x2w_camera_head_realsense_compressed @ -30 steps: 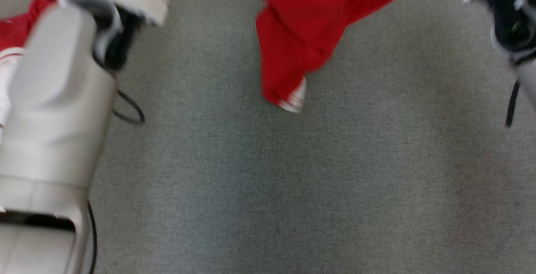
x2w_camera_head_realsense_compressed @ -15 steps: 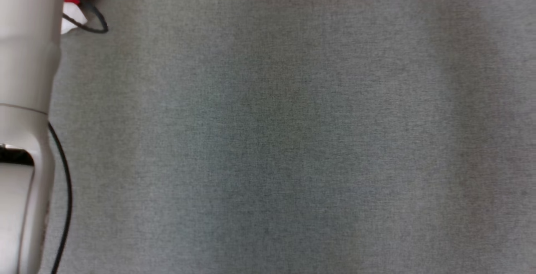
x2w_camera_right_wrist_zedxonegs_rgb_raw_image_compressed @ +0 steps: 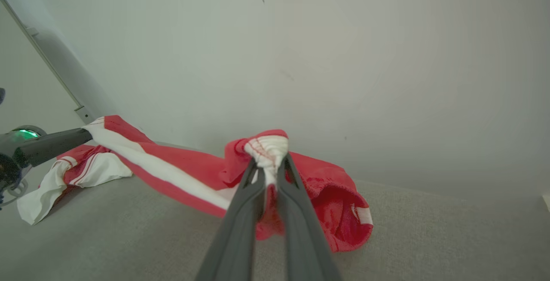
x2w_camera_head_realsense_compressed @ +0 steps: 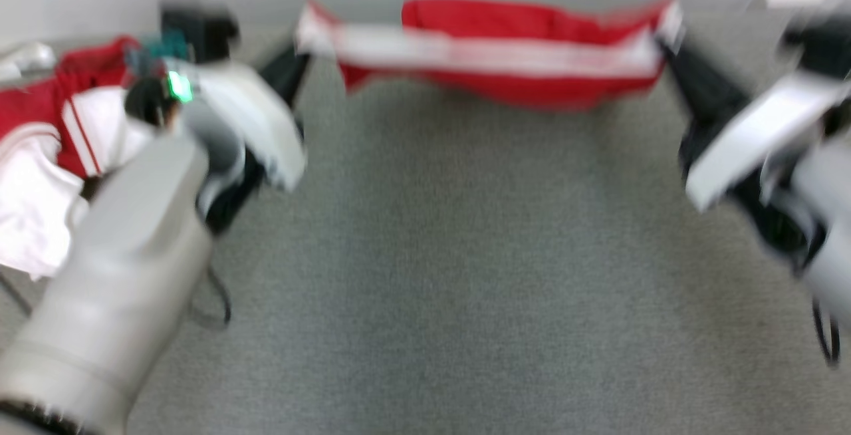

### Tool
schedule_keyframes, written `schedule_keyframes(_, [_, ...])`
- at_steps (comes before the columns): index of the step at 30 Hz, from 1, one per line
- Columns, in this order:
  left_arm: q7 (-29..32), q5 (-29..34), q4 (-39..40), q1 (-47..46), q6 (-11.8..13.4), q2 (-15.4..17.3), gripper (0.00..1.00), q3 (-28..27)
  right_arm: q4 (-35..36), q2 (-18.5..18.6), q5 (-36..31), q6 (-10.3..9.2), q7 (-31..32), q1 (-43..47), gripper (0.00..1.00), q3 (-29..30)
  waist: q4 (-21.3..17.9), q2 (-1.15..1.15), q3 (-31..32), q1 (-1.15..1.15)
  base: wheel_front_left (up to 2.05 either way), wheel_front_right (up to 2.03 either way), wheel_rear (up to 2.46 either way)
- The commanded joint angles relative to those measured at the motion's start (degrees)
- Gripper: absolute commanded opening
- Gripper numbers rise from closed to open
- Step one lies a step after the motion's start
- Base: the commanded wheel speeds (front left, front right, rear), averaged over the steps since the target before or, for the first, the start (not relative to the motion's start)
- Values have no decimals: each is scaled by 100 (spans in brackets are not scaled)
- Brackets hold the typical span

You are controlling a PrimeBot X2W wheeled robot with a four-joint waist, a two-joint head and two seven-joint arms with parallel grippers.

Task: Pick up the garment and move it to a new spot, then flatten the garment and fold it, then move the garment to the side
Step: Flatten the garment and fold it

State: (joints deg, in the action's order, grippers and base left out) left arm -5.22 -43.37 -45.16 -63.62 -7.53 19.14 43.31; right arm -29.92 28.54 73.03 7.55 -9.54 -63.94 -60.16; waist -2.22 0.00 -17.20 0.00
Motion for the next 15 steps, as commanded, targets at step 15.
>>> schedule_keyframes(15, [2023, -1559, 2324, 2990, 242, 1632, 0, 779, 1886, 1523, 279, -14, 1138, 2356, 0, -1163, -14, 0, 1662, 0, 0, 0, 0])
